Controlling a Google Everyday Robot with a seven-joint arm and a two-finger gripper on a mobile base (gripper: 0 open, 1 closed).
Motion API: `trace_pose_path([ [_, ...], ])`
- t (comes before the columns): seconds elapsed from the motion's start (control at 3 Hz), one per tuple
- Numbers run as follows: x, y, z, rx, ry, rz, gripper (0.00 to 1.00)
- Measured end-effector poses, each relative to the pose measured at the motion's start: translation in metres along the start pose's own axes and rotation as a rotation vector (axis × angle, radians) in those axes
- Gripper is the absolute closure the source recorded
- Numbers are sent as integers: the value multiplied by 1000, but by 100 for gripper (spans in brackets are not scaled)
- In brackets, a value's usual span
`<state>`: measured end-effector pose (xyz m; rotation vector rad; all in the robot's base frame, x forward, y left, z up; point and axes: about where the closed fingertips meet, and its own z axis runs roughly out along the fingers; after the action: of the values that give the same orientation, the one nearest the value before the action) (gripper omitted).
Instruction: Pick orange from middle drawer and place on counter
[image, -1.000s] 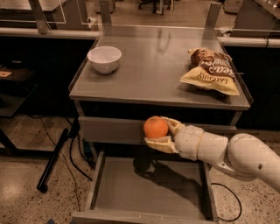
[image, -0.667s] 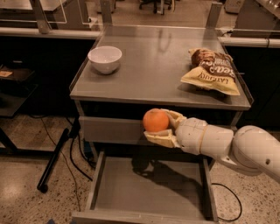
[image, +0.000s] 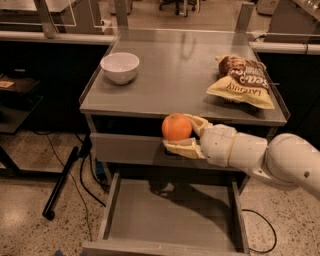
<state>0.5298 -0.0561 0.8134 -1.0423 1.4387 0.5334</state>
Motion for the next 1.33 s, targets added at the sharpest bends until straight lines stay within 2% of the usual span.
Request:
trace_pose_path([
  [0.33, -64, -55, 38, -45, -64, -119, 100],
  [0.67, -64, -55, 38, -45, -64, -119, 100],
  [1.33, -47, -83, 76, -56, -86, -92, 100],
])
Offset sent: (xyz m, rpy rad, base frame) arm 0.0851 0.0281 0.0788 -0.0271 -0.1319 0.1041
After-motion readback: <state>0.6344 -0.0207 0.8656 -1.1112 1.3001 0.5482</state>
